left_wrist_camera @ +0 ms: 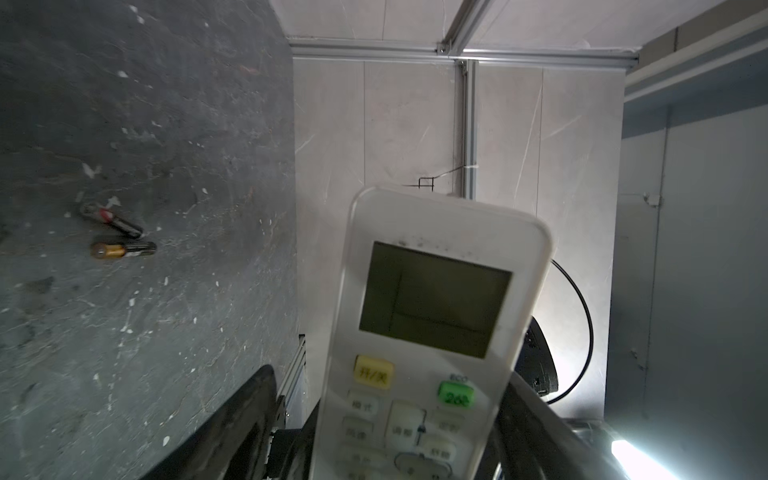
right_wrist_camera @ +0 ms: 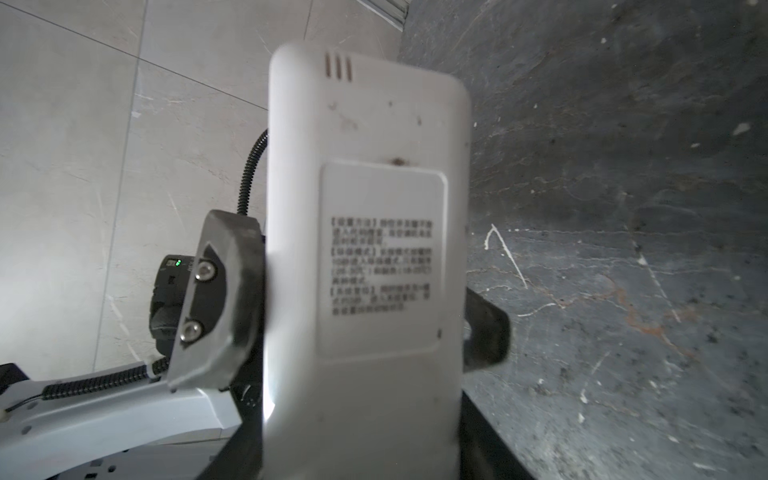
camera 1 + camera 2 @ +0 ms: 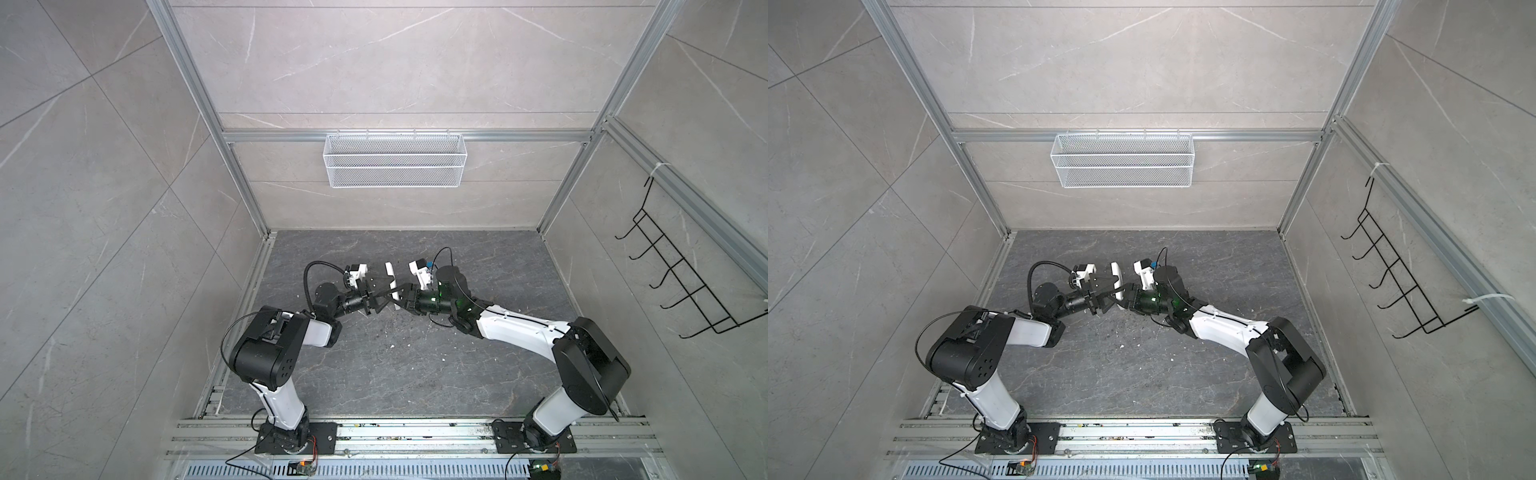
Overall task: Load the batteries into the remote control
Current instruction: 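Grasp the remote's back end with the right gripper beside the left gripper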
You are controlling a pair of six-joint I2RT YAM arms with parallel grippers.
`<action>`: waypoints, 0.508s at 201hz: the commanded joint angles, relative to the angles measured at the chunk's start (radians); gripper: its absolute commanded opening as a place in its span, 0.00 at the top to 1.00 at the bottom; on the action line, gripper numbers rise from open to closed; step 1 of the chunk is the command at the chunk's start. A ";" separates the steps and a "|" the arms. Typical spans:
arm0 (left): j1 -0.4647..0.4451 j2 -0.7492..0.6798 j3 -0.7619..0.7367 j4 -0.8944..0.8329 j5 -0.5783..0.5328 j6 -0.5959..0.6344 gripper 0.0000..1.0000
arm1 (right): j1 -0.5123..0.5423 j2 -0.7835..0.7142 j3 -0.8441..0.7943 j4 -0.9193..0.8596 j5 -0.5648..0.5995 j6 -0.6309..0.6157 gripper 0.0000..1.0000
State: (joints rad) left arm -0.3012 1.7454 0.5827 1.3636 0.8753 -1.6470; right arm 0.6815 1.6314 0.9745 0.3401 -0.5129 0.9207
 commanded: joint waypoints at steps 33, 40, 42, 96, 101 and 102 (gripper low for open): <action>0.171 -0.054 -0.021 -0.166 0.054 0.066 0.20 | 0.037 -0.020 0.137 -0.393 0.183 -0.273 0.48; 0.175 -0.082 -0.011 -0.240 0.058 0.112 0.21 | 0.045 -0.011 0.157 -0.430 0.207 -0.300 0.48; 0.175 -0.093 -0.008 -0.264 0.058 0.128 0.21 | 0.048 -0.008 0.164 -0.443 0.216 -0.306 0.48; 0.175 -0.355 0.181 -1.140 -0.031 0.686 0.21 | 0.119 0.101 0.307 -0.599 0.323 -0.425 0.47; 0.175 -0.360 0.188 -1.148 -0.024 0.693 0.21 | 0.122 0.111 0.314 -0.599 0.323 -0.427 0.47; 0.175 -0.360 0.189 -1.149 -0.022 0.693 0.21 | 0.123 0.114 0.316 -0.599 0.324 -0.427 0.47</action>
State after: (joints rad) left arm -0.1249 1.4609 0.6960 0.5476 0.8677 -1.2201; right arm 0.7864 1.6917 1.2392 -0.1585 -0.2523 0.5751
